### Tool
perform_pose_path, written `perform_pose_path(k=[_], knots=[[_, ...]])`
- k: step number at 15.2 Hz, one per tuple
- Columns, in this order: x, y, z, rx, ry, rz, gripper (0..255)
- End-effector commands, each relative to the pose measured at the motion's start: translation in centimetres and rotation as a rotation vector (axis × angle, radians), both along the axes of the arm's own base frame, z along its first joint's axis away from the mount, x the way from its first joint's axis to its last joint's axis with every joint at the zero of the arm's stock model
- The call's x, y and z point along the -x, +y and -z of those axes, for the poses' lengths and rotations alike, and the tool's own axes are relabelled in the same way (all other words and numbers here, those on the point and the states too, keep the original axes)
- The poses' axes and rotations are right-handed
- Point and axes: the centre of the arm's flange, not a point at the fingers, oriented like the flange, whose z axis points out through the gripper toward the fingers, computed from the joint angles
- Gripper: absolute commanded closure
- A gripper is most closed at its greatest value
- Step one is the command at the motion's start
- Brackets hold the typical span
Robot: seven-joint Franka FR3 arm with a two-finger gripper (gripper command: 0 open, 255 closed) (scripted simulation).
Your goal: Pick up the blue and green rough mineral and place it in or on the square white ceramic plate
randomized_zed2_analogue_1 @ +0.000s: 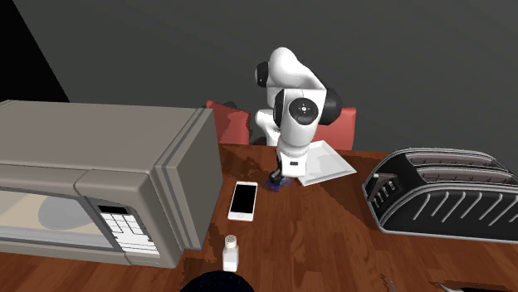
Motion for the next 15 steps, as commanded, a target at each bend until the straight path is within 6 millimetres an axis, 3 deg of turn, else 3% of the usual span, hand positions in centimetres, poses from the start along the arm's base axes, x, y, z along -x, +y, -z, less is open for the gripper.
perform_pose_path(k=[1,4,15], knots=[[0.0,0.0,-1.1,0.0,0.0,0.0,255],[0.0,0.0,-2.3,0.0,0.0,0.0,255],[13.9,4.0,-2.4,0.0,0.0,0.0,255]])
